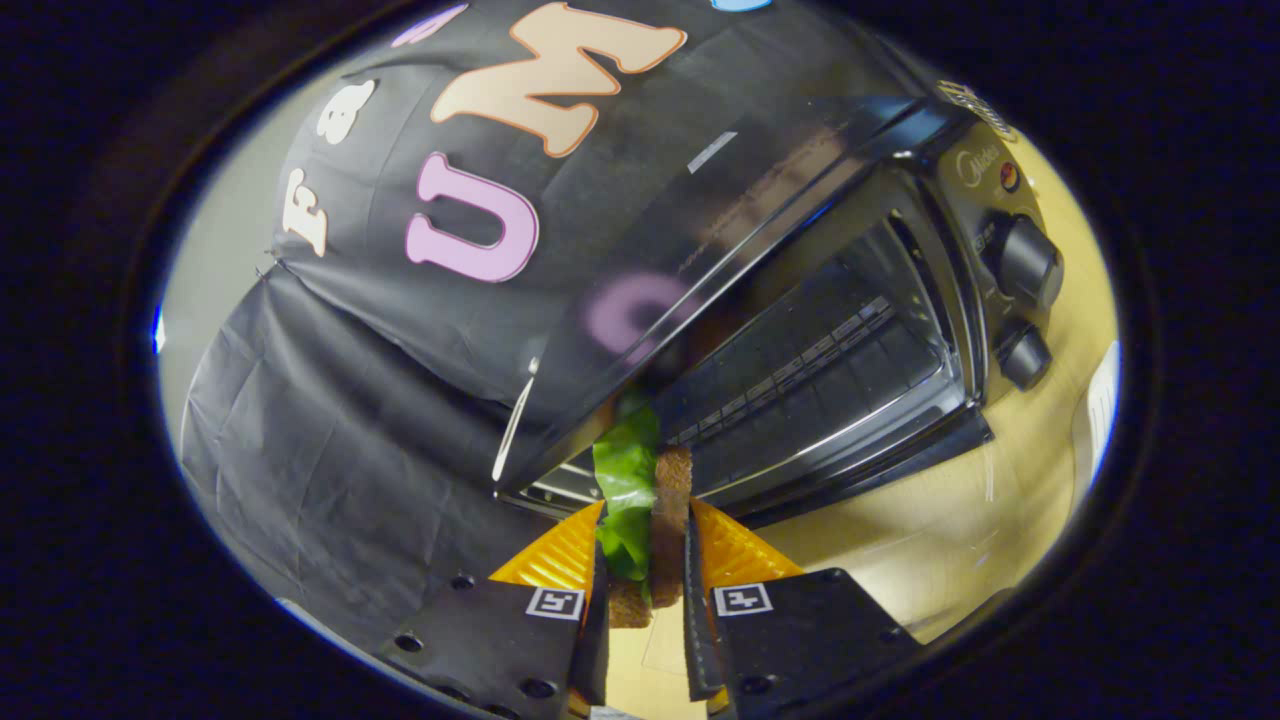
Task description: Open the toaster oven, put the food inside, and close the toaster oven door.
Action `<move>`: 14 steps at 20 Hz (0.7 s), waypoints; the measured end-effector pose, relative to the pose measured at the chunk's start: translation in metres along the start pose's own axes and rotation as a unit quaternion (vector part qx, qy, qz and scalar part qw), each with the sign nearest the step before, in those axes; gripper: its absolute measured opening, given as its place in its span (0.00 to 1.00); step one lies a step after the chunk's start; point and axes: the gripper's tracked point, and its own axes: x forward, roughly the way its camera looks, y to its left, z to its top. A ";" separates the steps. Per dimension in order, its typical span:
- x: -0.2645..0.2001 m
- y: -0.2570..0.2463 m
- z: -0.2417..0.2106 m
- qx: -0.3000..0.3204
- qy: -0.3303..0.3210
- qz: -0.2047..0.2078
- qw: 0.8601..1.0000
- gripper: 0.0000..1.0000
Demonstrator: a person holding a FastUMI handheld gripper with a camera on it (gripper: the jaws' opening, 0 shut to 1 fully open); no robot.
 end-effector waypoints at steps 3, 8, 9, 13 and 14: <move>0.002 -0.005 0.023 0.022 -0.028 0.001 0.999 0.33; 0.025 -0.030 0.042 0.022 -0.055 -0.019 0.998 0.33; 0.029 -0.030 0.044 0.030 -0.058 -0.017 0.998 0.33; 0.043 -0.038 0.055 0.026 -0.089 -0.025 0.995 0.32; 0.044 -0.040 0.057 0.026 -0.095 -0.027 0.995 0.33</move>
